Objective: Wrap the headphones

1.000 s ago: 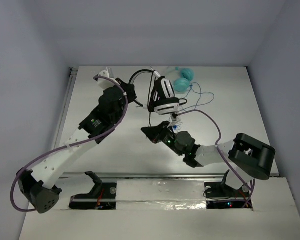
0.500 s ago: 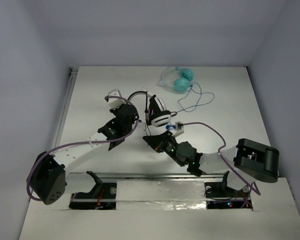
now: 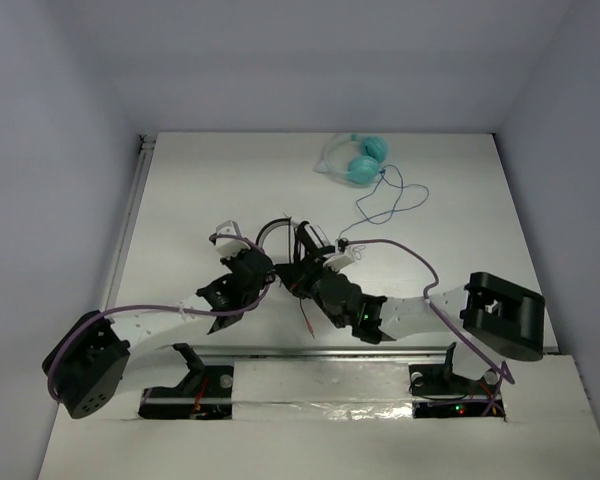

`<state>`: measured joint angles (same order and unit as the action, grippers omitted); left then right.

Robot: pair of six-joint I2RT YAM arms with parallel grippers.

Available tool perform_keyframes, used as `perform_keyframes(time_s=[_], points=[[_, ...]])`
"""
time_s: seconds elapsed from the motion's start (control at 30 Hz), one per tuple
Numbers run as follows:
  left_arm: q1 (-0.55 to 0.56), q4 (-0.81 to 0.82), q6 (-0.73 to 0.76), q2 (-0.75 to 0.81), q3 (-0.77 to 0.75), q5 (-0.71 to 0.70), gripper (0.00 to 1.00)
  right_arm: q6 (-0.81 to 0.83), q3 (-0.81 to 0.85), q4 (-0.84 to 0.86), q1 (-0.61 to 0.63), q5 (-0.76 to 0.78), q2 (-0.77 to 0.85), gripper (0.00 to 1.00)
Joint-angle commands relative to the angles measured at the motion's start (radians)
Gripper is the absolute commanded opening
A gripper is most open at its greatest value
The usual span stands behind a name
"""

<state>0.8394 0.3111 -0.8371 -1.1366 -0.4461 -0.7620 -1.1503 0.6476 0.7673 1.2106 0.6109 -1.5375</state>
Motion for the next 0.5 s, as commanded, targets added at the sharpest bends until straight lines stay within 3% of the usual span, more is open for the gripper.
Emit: perform_keyframes(time_s=[0.0, 0.2, 0.47], points=[[0.03, 0.059, -0.1, 0.043, 0.044, 0.055, 0.0, -0.048, 0.098, -0.002, 0.001, 0.173, -0.039, 0.0], [0.063, 0.057, -0.117, 0.051, 0.061, 0.063, 0.0, -0.127, 0.204, -0.178, -0.009, 0.315, -0.127, 0.0], [0.119, 0.033, -0.122, 0.006, 0.02, 0.015, 0.0, -0.353, 0.33, -0.468, -0.091, 0.372, -0.197, 0.0]])
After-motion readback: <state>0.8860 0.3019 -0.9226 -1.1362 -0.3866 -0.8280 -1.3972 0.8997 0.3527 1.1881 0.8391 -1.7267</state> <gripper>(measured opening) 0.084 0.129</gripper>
